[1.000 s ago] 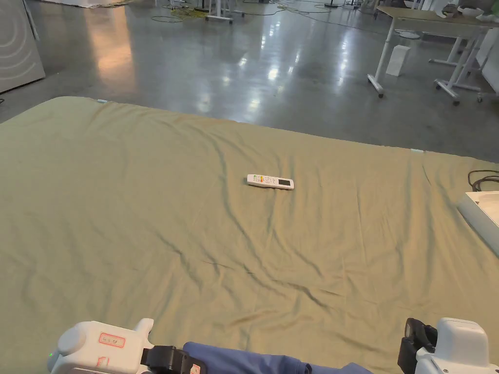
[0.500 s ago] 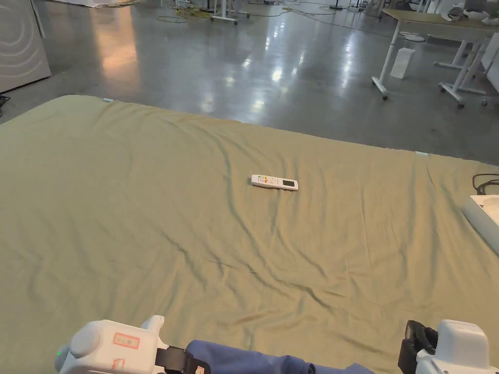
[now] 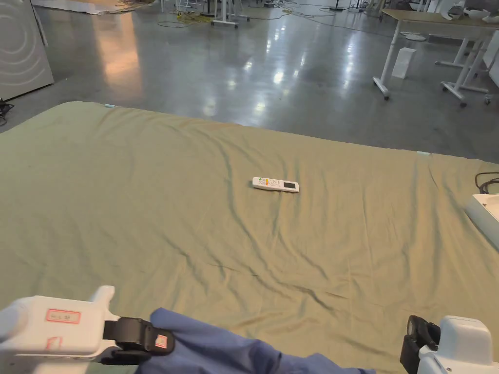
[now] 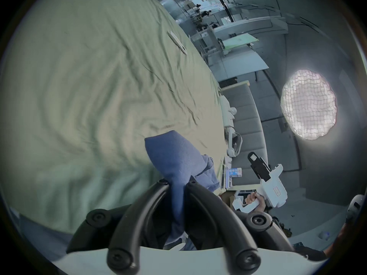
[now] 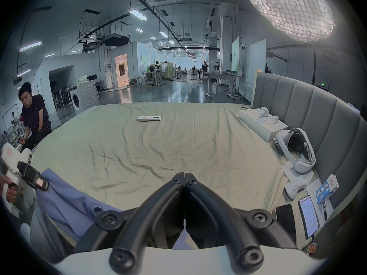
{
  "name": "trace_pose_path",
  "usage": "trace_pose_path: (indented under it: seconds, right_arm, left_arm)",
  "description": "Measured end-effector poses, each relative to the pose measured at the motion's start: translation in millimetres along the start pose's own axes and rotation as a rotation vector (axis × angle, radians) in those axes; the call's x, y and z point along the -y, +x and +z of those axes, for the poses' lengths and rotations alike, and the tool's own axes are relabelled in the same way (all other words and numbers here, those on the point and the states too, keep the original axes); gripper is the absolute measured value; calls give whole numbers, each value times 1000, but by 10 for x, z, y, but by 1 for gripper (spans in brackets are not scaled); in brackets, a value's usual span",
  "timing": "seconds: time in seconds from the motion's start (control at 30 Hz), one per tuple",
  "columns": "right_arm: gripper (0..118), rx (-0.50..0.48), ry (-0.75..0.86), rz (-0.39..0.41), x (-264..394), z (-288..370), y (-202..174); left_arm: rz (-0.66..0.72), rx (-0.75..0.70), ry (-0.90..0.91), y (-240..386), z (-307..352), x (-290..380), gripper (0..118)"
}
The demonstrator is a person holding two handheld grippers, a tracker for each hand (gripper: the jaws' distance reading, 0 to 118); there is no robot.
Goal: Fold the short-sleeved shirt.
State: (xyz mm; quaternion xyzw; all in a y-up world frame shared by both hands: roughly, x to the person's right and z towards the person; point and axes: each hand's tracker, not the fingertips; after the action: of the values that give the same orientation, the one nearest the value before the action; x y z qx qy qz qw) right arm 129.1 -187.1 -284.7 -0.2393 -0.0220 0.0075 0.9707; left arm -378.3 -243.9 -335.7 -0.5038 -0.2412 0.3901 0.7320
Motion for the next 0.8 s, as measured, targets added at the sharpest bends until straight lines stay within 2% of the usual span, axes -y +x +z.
trace_pose_path:
  seconds: [0.23, 0.57, 0.8]
  right_arm:
    - [0, -14, 8, 2, -19, -28, -33]
    - [0, -33, -6, -16, 61, -65, -58]
    - [0, -27, -13, -27, 110, -62, 7]
  left_arm:
    - [-7, -266, 91, 262, 468, 20, 10]
    - [-92, -219, 32, 1010, 103, 233, 10]
    - [-117, -140, -45, 1343, -437, 273, 10]
